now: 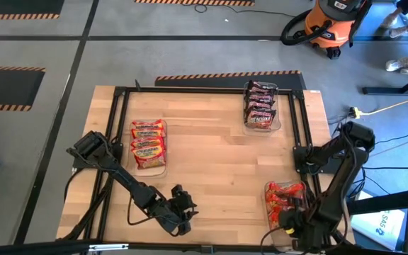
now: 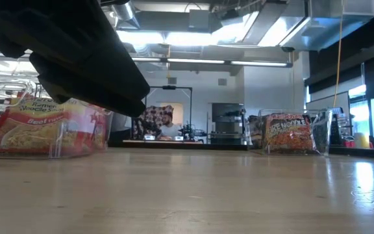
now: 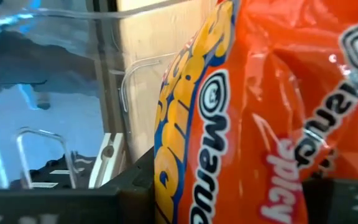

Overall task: Sort Maruchan noodles
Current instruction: Put the orange noodle pack into the bottom transparent bin

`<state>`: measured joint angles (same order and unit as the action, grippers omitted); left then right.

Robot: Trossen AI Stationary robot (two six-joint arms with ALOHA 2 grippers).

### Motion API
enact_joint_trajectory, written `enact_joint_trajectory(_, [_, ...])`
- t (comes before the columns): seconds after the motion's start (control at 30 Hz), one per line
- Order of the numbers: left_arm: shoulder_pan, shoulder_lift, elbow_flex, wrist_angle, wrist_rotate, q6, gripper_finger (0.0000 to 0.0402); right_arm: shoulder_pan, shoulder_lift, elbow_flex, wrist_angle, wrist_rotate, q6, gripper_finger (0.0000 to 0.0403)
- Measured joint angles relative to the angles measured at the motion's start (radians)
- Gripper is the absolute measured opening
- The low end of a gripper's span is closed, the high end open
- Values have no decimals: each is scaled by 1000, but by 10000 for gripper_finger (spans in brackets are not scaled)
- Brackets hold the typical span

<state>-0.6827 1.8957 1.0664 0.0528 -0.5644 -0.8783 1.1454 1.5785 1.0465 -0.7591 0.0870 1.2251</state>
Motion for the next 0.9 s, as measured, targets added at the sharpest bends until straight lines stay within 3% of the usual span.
enact_joint_trajectory(0.33, [0,0,0,0,0,0,121,0,30,0,5,4,22,132])
enact_joint_trajectory(0.67, [0,0,0,10,0,-2,121,0,30,0,-7,-20,24,220])
enact_joint_trajectory(0.9, [0,0,1,71,1,-3,121,-1,29,0,-21,-63,26,228])
